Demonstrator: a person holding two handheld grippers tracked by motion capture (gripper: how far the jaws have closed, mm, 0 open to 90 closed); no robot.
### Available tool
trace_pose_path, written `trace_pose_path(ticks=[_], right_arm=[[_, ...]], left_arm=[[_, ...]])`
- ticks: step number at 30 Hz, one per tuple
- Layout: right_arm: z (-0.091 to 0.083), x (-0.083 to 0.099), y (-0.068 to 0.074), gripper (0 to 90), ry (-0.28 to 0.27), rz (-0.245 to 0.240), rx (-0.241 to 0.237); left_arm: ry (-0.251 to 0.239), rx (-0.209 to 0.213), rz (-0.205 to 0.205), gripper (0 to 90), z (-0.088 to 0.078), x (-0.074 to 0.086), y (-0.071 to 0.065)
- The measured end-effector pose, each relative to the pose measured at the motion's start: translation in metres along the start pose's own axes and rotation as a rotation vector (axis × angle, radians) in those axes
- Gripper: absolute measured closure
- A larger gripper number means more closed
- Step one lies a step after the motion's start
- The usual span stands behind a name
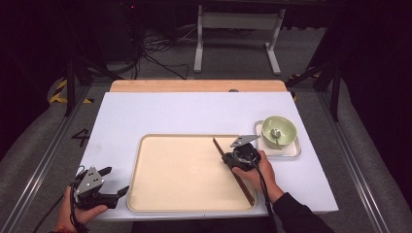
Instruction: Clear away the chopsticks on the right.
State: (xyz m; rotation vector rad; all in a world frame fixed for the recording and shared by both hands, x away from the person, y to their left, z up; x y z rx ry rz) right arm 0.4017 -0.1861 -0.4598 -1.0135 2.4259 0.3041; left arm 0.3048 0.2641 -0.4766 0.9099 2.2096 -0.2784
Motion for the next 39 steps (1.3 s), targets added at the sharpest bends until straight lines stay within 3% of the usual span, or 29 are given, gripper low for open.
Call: trace_pose_path(ticks=[6, 16, 20, 24, 33, 36, 39], right_arm=[[-0.008, 0.013, -0.002, 74.3, -0.026, 0.014, 0.034], [-0.014, 0.023, 0.004, 75.4, -0.044, 0.017, 0.052], [-0.016, 0.026, 0.009, 75.8, -0.046, -0.004, 0.069], [-0.017, 0.028, 0.013, 76.3, -0.041, -0.011, 0.055], [-0.023, 0.039, 0.022, 76.9, -0.049, -0.012, 0.071], [-0.027, 0.041, 0.023, 82.6, -0.059, -0.017, 0.074], [-0.028, 0.041, 0.024, 82.3, -0.055, -0.029, 0.08]], left_arm=[[-0.001, -0.002, 0.0, 11.8, 0.0, 0.0, 0.0], [0.002, -0.002, 0.0, 11.9, 0.0, 0.0, 0.0], [0.006, -0.004, 0.002, 11.8, 0.0, 0.0, 0.0], [0.004, -0.002, 0.004, 11.8, 0.0, 0.0, 0.0], [0.004, 0.0, 0.005, 11.8, 0.0, 0.0, 0.0], [0.008, 0.0, 0.008, 11.8, 0.0, 0.0, 0.0], [0.009, -0.002, 0.011, 11.8, 0.0, 0.0, -0.001]])
Point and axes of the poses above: each handheld gripper's, and its own axes: z roughly forward along the jaws, x roughly out of its underside, y roughly to its left, the point moved 2 cm from there along z, roughly forward along the jaws, and after that the axes turned 10 degrees about y, right-handed, at the moved point
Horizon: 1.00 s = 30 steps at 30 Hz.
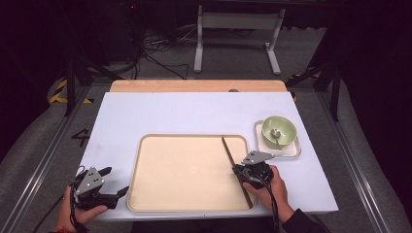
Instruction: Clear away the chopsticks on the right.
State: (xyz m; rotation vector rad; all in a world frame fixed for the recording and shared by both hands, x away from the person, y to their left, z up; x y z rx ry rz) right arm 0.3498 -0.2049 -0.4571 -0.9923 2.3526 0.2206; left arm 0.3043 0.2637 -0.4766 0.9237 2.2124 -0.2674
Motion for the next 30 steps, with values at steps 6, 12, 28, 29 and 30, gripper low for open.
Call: trace_pose_path(ticks=[6, 12, 28, 29, 30], right_arm=[[0.002, -0.003, 0.0, 75.9, 0.002, -0.006, -0.008], [0.004, -0.021, -0.009, 76.5, -0.07, -0.012, -0.039], [0.046, -0.057, -0.036, 90.0, 0.052, -0.06, -0.063], [0.046, -0.057, -0.036, 90.0, 0.052, -0.06, -0.063], [0.044, -0.056, -0.038, 90.0, 0.057, -0.048, -0.059]], left_arm=[[0.001, -0.002, -0.005, 11.5, 0.0, 0.0, 0.0], [0.002, -0.006, -0.004, 11.5, 0.0, 0.0, 0.001], [0.005, 0.0, 0.0, 11.7, 0.0, 0.001, 0.0], [0.005, 0.0, 0.0, 11.7, 0.0, 0.001, 0.0], [0.006, -0.002, 0.003, 11.8, 0.0, 0.001, 0.0]])
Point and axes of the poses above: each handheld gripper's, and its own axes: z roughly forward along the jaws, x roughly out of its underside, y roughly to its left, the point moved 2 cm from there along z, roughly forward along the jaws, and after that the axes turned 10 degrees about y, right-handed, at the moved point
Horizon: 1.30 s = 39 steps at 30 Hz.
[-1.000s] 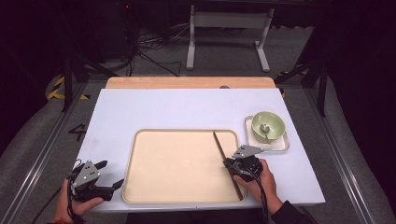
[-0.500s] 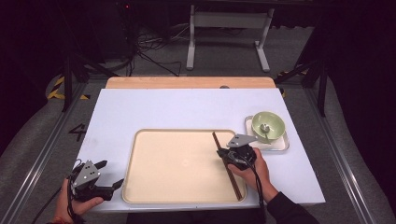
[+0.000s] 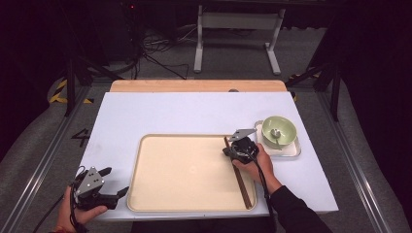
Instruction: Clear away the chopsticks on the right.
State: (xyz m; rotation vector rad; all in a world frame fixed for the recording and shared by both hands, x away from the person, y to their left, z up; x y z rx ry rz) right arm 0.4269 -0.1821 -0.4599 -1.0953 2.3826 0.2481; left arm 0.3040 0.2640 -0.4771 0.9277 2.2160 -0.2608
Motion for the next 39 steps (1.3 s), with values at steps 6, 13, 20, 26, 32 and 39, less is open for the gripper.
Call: trace_pose_path(ticks=[6, 13, 20, 26, 32, 39], right_arm=[[-0.003, 0.005, -0.005, 89.0, -0.003, 0.025, -0.003], [-0.009, 0.006, 0.0, 85.1, -0.054, -0.005, -0.012], [-0.038, 0.007, 0.014, 83.7, -0.138, -0.057, -0.012], [-0.077, 0.009, 0.025, 79.0, -0.22, -0.085, 0.014], [-0.107, 0.02, 0.018, 75.7, -0.275, -0.063, 0.051], [-0.129, 0.033, 0.001, 68.0, -0.273, -0.028, 0.179]], left_arm=[[0.0, -0.001, -0.004, 11.7, 0.0, 0.0, 0.0], [-0.005, 0.002, -0.004, 11.8, 0.001, -0.001, 0.001], [-0.009, 0.014, -0.006, 11.9, 0.003, -0.002, 0.001], [-0.008, 0.023, -0.008, 11.8, 0.004, -0.001, 0.003], [-0.008, 0.023, -0.006, 11.8, 0.002, 0.0, 0.003], [-0.009, 0.021, -0.004, 11.8, 0.002, 0.0, 0.002]])
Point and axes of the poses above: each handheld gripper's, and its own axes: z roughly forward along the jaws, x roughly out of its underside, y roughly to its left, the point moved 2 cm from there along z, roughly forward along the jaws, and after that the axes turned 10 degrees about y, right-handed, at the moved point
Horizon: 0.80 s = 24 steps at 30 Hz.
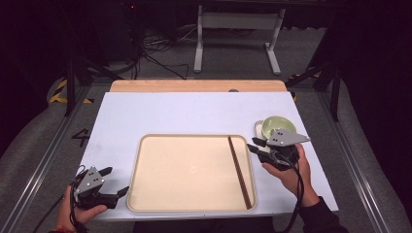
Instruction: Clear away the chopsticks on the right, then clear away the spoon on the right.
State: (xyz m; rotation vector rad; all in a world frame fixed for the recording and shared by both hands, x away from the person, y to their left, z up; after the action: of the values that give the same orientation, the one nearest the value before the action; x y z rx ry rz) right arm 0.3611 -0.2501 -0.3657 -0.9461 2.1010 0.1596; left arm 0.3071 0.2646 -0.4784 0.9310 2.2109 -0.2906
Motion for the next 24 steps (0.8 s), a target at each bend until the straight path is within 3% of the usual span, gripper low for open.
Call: trace_pose_path(ticks=[3, 6, 11, 16, 24], right_arm=[[-0.004, 0.003, -0.007, 66.7, 0.008, 0.008, 0.036], [-0.01, 0.01, -0.022, 61.1, 0.029, 0.067, 0.046], [-0.017, 0.021, -0.039, 59.0, 0.039, 0.136, 0.079], [-0.018, 0.037, -0.055, 58.7, 0.083, 0.221, 0.098], [-0.01, 0.049, -0.066, 59.7, 0.126, 0.279, 0.062]], left_arm=[[0.002, 0.001, 0.0, 11.8, 0.001, -0.001, 0.0], [0.002, 0.002, -0.004, 11.8, 0.001, 0.0, 0.0], [0.004, -0.003, 0.008, 11.7, 0.0, -0.001, -0.002], [0.004, -0.01, 0.021, 11.8, 0.001, -0.004, -0.003], [0.007, -0.008, 0.017, 11.7, 0.002, -0.004, -0.003]])
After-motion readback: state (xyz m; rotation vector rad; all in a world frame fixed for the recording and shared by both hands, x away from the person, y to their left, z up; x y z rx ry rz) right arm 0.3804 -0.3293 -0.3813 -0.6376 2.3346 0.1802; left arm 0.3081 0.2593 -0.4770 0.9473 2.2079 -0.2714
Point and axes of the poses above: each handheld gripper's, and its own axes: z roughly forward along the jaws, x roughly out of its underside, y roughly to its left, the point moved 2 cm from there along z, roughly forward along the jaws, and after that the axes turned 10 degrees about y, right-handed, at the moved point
